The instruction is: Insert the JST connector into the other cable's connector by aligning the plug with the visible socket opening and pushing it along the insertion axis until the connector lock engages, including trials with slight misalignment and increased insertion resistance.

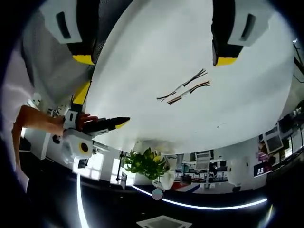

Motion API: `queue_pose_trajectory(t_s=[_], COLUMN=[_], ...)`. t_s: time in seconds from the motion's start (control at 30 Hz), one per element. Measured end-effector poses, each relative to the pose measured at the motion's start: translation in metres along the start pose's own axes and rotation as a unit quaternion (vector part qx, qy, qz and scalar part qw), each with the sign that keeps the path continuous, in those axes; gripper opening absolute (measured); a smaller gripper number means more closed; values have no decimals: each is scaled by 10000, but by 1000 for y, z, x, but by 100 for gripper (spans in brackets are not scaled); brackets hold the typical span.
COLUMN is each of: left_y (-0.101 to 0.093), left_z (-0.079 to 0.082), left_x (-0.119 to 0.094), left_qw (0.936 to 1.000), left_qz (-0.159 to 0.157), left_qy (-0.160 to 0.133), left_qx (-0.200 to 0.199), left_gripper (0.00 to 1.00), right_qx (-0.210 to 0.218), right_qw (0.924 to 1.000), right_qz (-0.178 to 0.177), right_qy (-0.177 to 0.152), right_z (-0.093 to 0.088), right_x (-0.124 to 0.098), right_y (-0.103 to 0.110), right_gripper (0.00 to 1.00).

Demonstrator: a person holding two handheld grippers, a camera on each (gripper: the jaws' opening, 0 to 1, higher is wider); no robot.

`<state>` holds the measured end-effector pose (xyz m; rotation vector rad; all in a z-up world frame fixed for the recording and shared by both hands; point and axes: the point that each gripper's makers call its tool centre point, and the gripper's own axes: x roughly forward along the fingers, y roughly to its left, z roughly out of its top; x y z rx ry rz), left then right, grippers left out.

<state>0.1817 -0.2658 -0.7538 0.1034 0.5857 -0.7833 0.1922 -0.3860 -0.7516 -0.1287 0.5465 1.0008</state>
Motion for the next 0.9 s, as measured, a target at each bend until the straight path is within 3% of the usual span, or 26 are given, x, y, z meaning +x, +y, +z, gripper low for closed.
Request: queue_pose_trajectory(t_s=[0.5,0.9], left_y=[1,5], left_z=[-16,-10], left_x=[-13,-14], left_qw=[9990,9978], left_qz=[248,434], left_qy=[-4,-163], left_qx=[-375,-464], left_gripper=[99,99], right_qx=[202,294], right_qw=[9990,9982], right_qz=[-398,-493], right_qy=[-25,-184], right_z=[-10,-4], right_x=[-18,-20], right_y=[1,-1], right_gripper=[100,99])
